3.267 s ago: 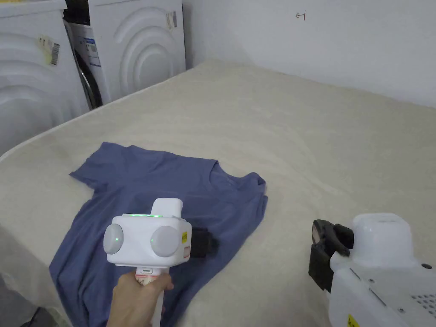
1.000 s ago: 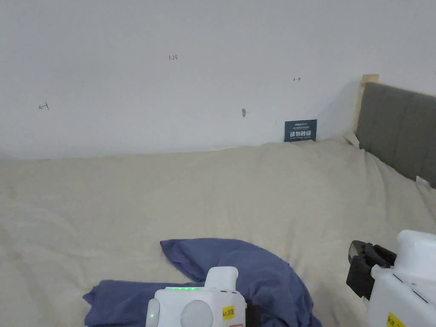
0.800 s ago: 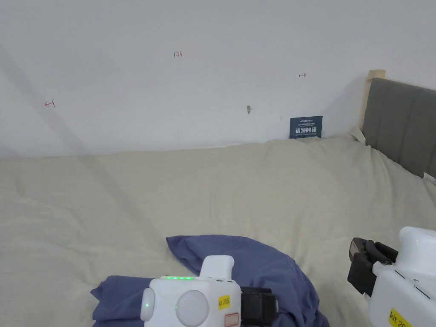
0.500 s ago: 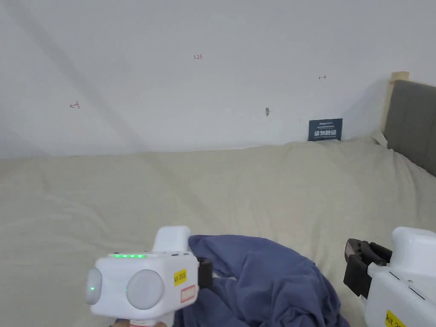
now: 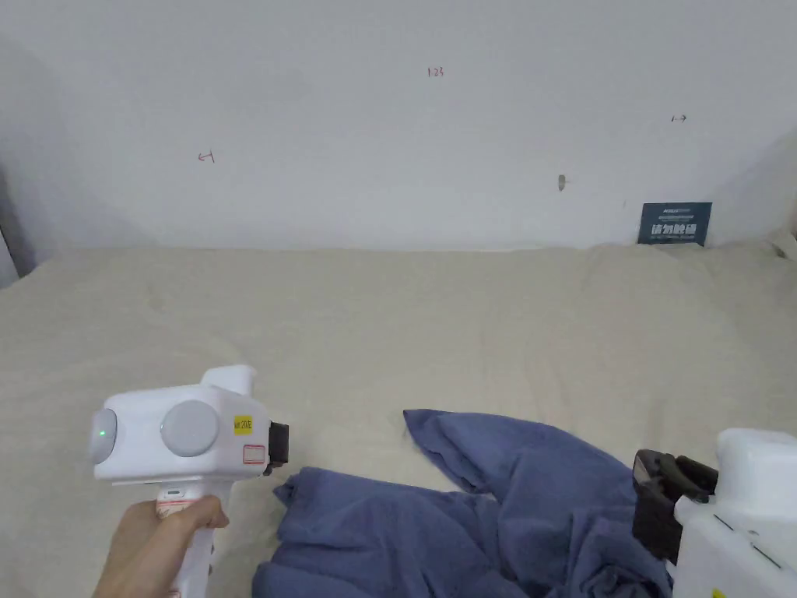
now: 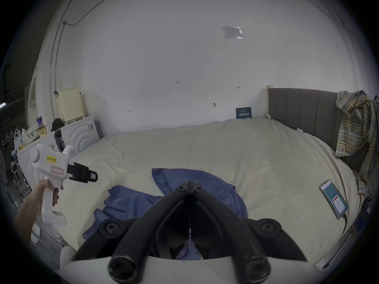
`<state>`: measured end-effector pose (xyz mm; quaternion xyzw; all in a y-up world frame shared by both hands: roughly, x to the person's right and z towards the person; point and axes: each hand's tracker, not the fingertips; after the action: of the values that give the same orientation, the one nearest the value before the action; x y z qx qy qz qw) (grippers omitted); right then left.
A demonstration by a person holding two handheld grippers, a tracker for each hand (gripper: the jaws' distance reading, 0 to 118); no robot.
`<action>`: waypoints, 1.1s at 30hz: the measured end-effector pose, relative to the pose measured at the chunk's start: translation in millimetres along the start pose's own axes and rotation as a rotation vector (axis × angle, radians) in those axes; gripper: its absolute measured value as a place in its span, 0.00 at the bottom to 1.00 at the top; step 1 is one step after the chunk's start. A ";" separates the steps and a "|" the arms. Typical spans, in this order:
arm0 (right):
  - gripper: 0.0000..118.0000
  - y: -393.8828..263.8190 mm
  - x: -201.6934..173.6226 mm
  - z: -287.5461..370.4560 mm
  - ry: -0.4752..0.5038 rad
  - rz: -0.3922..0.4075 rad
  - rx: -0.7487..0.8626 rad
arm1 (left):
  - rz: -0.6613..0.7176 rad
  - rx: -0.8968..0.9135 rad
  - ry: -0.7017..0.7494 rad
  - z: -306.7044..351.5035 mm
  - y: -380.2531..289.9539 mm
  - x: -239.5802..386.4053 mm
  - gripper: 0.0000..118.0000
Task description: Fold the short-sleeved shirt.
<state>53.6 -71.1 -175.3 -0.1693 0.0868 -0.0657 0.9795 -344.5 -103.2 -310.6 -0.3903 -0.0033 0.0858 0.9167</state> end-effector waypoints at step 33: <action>0.00 5.9 19.3 -41.2 -0.045 -0.011 -0.136 | -0.153 -0.149 0.075 -76.1 1.7 45.3 0.08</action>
<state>65.2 -81.9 -218.3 -0.2375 0.0683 -0.0612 0.9670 -294.5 -149.1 -367.4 -0.4590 -0.0052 0.0002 0.8884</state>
